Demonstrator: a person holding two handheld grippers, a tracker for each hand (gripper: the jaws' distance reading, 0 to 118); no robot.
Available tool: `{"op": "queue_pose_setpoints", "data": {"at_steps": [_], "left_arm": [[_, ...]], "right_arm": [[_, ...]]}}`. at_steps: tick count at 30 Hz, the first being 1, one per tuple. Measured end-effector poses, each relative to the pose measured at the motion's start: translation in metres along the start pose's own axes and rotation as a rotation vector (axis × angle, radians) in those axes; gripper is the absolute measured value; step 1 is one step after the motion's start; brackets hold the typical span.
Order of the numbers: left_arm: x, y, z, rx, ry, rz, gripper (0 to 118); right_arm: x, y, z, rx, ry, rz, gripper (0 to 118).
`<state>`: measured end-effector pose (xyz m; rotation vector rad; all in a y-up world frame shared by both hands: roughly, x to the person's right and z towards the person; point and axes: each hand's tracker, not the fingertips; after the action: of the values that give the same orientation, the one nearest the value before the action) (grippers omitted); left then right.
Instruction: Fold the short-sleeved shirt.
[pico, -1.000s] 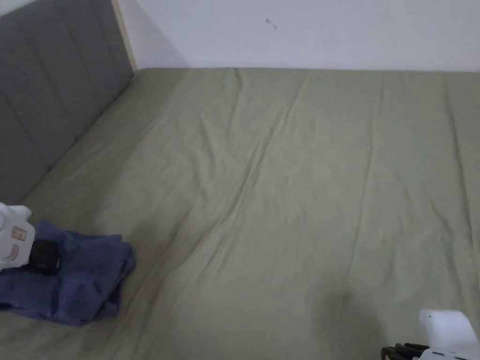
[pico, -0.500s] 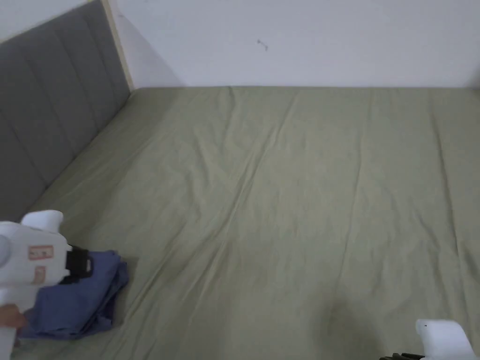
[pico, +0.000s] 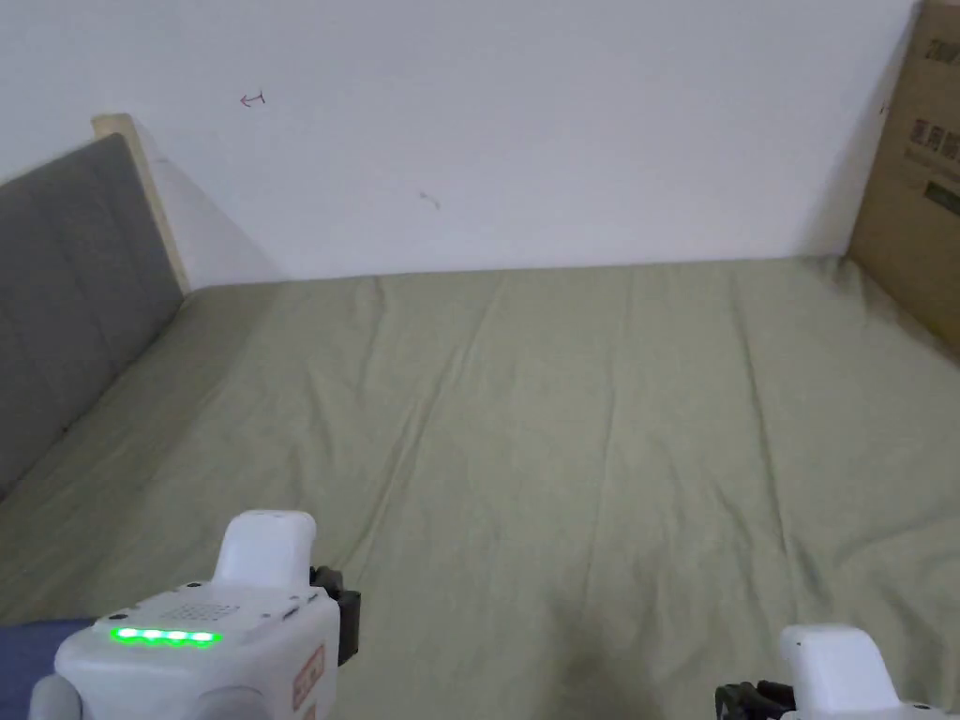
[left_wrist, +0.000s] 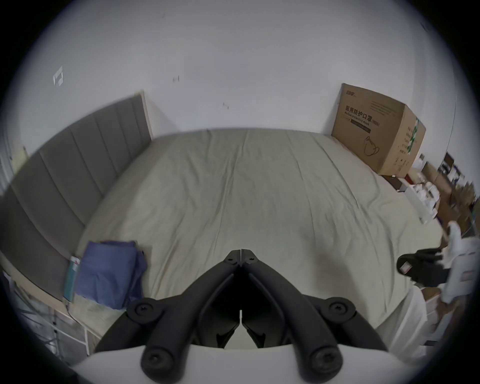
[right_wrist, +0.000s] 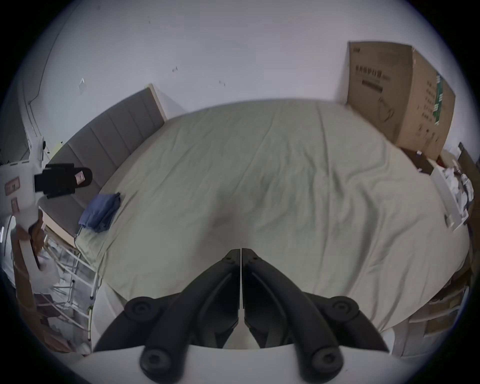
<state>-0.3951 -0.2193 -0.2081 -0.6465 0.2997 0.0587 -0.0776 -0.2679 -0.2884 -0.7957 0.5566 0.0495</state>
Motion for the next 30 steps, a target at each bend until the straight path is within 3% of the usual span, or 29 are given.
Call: {"op": "queue_pose_setpoints", "data": {"at_steps": [2, 5, 13, 16, 25, 30], "left_arm": [[0.016, 0.001, 0.01, 0.048, -0.003, 0.025, 0], [0.029, 0.005, 0.021, 0.093, -0.118, 0.147, 0], [0.067, 0.009, 0.078, 0.36, 0.058, 0.133, 0], [0.083, 0.011, 0.099, 0.457, 0.117, 0.067, 0], [0.109, 0.006, 0.127, 0.544, 0.128, 0.007, 0], [0.101, 0.004, 0.132, 0.548, 0.138, 0.045, 0]], "right_arm": [[0.0, 0.006, 0.011, 0.061, -0.018, -0.01, 2], [-0.002, 0.012, 0.027, 0.175, -0.071, -0.01, 2], [-0.016, 0.023, 0.077, 0.454, -0.172, 0.061, 2], [-0.023, 0.025, 0.098, 0.549, -0.195, 0.101, 2], [-0.033, 0.028, 0.122, 0.658, -0.233, 0.163, 2], [-0.029, 0.03, 0.126, 0.662, -0.235, 0.134, 2]]}}
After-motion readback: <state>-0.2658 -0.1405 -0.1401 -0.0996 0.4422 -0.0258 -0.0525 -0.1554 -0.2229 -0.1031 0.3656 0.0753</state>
